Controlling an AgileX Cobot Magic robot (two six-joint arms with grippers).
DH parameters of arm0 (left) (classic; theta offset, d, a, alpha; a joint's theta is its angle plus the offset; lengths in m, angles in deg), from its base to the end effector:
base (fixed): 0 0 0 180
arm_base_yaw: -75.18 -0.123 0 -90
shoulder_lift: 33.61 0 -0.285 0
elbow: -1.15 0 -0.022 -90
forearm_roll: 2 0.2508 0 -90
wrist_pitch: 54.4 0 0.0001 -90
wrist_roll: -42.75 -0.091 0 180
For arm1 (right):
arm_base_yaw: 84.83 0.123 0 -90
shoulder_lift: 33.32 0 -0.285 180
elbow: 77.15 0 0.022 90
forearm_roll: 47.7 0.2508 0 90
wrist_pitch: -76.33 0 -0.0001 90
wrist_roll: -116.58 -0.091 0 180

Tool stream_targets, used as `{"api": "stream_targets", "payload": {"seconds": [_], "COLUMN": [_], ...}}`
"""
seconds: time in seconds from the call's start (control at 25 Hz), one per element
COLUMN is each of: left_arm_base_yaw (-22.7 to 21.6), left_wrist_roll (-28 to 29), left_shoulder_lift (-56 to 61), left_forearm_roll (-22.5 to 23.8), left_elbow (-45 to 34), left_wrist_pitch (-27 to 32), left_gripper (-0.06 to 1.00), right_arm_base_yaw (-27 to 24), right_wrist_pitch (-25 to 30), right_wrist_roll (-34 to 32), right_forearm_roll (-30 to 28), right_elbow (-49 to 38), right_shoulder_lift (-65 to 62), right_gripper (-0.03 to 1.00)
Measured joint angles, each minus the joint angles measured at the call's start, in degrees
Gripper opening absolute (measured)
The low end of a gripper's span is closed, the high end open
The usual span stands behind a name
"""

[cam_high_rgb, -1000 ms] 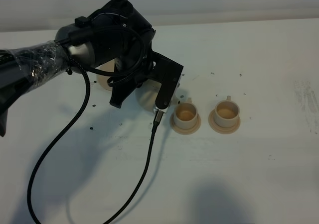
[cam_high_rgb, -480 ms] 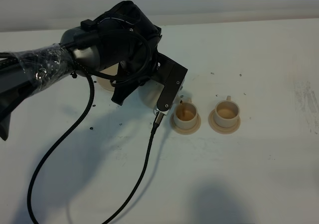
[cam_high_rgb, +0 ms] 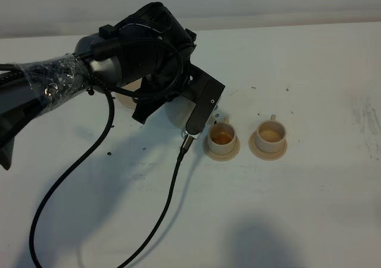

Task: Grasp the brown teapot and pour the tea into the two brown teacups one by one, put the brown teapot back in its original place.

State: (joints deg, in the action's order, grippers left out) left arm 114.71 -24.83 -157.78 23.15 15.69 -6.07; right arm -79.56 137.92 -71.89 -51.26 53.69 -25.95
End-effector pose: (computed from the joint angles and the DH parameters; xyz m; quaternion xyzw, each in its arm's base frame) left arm 0.3577 -0.2577 0.2170 0.8366 0.4798 0.2269 0.1356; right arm -0.0050 -0.0055 0.2734 0.0253 0.8569 0.0307 0.5139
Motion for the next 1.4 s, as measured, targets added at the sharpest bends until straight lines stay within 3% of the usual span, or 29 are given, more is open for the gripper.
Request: {"api": "stream_targets", "payload": {"seconds": [1.4], "left_arm_base_yaw": [0.50], "left_wrist_roll": [-5.17], "left_shoulder_lift": [0.00], "left_forearm_roll": [1.64], "left_elbow": [0.00], "left_wrist_pitch": [-1.29], "left_gripper": [0.01], "right_arm_base_yaw": [0.00], "right_wrist_pitch": [0.00], "right_wrist_roll": [0.00], "right_forearm_roll": [0.00], "right_elbow": [0.00], "right_shoulder_lift": [0.00], "right_gripper": [0.22]}}
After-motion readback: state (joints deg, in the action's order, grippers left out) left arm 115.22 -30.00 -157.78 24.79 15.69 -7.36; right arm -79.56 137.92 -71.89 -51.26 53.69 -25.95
